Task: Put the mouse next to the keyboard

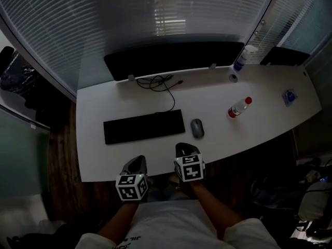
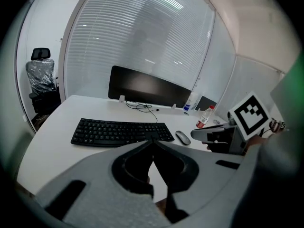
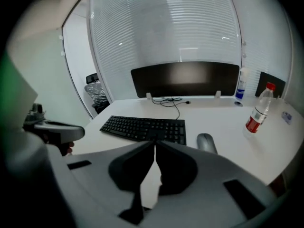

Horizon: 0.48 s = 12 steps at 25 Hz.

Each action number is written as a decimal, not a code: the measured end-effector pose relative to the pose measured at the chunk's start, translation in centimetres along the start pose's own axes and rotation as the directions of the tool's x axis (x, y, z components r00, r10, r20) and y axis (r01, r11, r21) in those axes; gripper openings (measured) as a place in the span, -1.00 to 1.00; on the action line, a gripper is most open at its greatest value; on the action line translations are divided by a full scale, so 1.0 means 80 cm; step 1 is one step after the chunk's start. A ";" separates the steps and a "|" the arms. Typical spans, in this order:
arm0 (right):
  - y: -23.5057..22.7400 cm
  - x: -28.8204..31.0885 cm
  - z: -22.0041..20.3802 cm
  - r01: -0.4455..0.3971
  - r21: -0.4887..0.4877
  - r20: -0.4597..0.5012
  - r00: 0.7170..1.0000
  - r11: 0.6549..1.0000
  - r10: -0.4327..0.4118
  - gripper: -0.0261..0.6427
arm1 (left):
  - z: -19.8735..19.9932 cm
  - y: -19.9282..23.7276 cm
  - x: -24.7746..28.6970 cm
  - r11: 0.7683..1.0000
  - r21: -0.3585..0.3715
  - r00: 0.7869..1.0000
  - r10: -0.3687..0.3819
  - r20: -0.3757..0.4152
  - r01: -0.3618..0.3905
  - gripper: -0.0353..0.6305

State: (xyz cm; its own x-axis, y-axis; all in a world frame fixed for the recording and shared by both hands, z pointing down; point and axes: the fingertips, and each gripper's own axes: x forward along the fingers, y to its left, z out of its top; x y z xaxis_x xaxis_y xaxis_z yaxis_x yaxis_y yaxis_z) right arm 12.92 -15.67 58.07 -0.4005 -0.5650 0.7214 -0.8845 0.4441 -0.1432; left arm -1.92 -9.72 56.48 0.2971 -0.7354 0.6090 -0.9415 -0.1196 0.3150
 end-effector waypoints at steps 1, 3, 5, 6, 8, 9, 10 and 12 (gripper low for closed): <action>0.016 -0.006 -0.001 -0.019 0.002 0.006 1.000 1.000 0.019 -0.88 | 0.001 0.001 -0.004 1.000 0.001 1.000 -0.001 0.002 0.001 -0.88; 0.049 -0.018 -0.005 -0.069 0.007 0.002 0.998 0.998 0.068 -0.90 | 0.001 0.001 -0.012 1.000 0.005 1.000 -0.006 0.005 0.006 -0.88; 0.077 -0.028 -0.009 -0.107 -0.007 0.009 0.994 0.994 0.107 -0.91 | 0.000 -0.001 -0.022 1.000 0.010 1.000 -0.012 0.011 0.012 -0.88; 0.088 -0.033 -0.011 -0.118 -0.017 0.018 0.993 0.993 0.118 -0.91 | -0.002 -0.002 -0.027 1.000 0.010 1.000 -0.016 0.013 0.015 -0.88; 0.103 -0.037 -0.016 -0.124 -0.029 0.031 0.992 0.992 0.125 -0.91 | -0.008 -0.003 -0.038 1.000 0.002 1.000 -0.021 0.013 0.021 -0.88; 0.108 -0.038 -0.019 -0.125 -0.035 0.032 0.992 0.992 0.126 -0.91 | -0.011 -0.003 -0.042 1.000 -0.001 1.000 -0.023 0.012 0.023 -0.88; 0.113 -0.039 -0.021 -0.127 -0.044 0.033 0.991 0.991 0.128 -0.91 | -0.015 -0.002 -0.046 1.000 -0.001 1.000 -0.023 0.011 0.023 -0.88; 0.120 -0.042 -0.018 -0.135 -0.065 0.038 0.990 0.989 0.137 -0.91 | -0.019 0.000 -0.051 1.000 0.005 1.000 -0.021 0.012 0.021 -0.88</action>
State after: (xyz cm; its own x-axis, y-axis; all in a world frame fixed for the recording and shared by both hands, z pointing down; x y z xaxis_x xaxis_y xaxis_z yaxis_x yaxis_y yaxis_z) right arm 6.14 -8.52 55.26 -0.5270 -0.5246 0.6686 -0.8050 0.5604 -0.1948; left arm -2.89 -5.70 55.08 0.3145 -0.7409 0.5934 -0.9361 -0.1383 0.3235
